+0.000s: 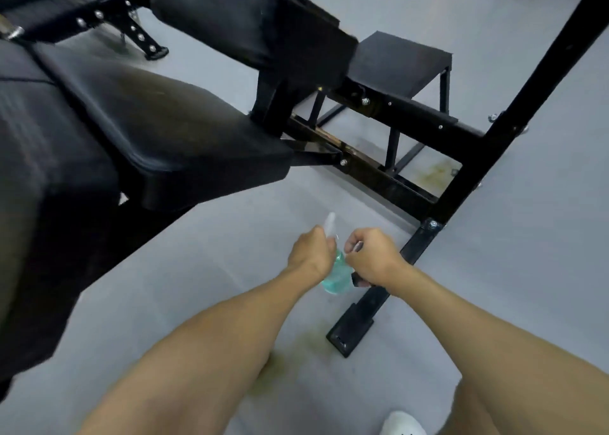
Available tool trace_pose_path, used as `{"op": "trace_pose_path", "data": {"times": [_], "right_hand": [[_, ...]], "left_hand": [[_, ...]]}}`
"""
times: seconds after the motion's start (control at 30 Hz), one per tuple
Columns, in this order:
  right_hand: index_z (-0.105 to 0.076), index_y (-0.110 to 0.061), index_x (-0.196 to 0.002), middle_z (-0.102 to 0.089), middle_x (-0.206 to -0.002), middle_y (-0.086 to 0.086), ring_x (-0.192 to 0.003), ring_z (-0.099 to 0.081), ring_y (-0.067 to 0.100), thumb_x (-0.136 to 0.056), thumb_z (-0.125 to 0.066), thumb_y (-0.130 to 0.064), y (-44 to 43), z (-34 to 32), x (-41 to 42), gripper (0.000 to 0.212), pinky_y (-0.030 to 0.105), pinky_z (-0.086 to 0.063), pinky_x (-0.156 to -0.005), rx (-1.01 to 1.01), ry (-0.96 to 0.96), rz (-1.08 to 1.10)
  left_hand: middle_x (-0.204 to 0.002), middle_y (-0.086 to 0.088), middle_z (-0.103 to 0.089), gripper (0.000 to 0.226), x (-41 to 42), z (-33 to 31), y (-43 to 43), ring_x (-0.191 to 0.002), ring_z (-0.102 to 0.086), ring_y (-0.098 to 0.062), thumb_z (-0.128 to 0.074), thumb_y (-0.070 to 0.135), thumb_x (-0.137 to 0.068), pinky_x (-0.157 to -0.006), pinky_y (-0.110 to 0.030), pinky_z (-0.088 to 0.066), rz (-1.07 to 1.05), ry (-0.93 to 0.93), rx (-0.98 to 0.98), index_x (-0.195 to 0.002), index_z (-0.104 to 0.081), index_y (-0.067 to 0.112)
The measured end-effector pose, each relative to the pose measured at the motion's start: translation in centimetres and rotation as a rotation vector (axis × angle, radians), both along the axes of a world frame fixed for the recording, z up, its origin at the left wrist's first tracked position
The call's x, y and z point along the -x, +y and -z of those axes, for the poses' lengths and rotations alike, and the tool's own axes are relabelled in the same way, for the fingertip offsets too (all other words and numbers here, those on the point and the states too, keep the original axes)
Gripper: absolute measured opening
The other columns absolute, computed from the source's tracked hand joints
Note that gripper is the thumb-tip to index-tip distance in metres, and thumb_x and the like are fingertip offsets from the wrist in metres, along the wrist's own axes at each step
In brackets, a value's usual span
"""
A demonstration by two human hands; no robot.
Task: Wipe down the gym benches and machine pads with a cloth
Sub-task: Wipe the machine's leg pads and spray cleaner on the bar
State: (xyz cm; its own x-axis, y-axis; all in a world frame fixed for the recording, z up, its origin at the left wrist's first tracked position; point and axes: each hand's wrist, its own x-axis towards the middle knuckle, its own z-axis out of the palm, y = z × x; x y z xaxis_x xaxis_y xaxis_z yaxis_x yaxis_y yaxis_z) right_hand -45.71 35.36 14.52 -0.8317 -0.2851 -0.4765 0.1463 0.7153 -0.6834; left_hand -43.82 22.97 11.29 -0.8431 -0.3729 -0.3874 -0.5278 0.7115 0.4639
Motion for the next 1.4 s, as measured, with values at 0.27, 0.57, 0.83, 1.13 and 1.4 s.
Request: {"op": "trace_pose_path", "data": {"times": [0.27, 0.57, 0.83, 1.13, 1.4], "right_hand": [[-0.051, -0.017, -0.078, -0.063, -0.083, 0.005, -0.078, -0.059, 0.025, -0.083, -0.068, -0.018, 0.0, -16.8, -7.1, 0.018, 0.035, -0.048, -0.069, -0.11, 0.089, -0.139], [-0.056, -0.022, -0.082, -0.056, -0.066, -0.003, -0.062, -0.057, 0.021, -0.086, -0.067, -0.026, -0.6, -37.2, -17.7, 0.013, 0.03, -0.045, -0.056, -0.04, 0.234, -0.414], [-0.051, -0.02, -0.065, -0.057, -0.063, 0.003, -0.056, -0.061, 0.024, -0.086, -0.065, -0.024, -6.9, -51.9, -33.2, 0.025, 0.04, -0.05, -0.056, 0.035, 0.304, -0.82], [-0.069, -0.019, -0.086, -0.066, -0.074, -0.002, -0.07, -0.065, 0.02, -0.088, -0.064, -0.026, -22.7, -57.6, -54.8, 0.009, 0.03, -0.051, -0.057, 0.236, 0.34, -1.136], [-0.06, -0.012, -0.067, -0.051, -0.051, -0.003, -0.036, -0.044, 0.002, -0.091, -0.063, -0.015, -37.6, -60.2, -75.4, 0.024, 0.015, -0.032, -0.037, 0.35, 0.207, -1.35]], "left_hand": [[-0.091, -0.01, -0.061, 0.034, -7.4, -20.5, 2.2, -0.08, -0.051, -0.028, -0.042, 0.038, -0.103, -0.069, -0.034, -0.037, -0.077, 0.09, -0.069, -0.1, -0.06, 0.009], [-0.098, -0.01, -0.068, 0.041, -21.2, -41.5, 1.9, -0.092, -0.062, -0.033, -0.038, 0.042, -0.102, -0.075, -0.039, -0.048, -0.269, 0.187, -0.05, -0.103, -0.062, 0.01], [-0.075, -0.004, -0.065, 0.052, -40.1, -55.2, -2.2, -0.074, -0.061, -0.027, -0.04, 0.054, -0.097, -0.066, -0.035, -0.049, -0.698, 0.367, -0.186, -0.073, -0.059, 0.012], [-0.076, -0.003, -0.063, 0.024, -66.7, -62.3, -13.5, -0.071, -0.055, -0.014, -0.062, 0.032, -0.085, -0.07, -0.041, -0.052, -0.757, 0.546, -0.168, -0.092, -0.068, 0.009], [-0.097, 0.004, -0.061, 0.013, -87.6, -63.0, -27.0, -0.089, -0.06, -0.012, -0.055, 0.032, -0.102, -0.07, -0.019, -0.044, -0.876, 0.6, -0.137, -0.109, -0.05, 0.022]]}}
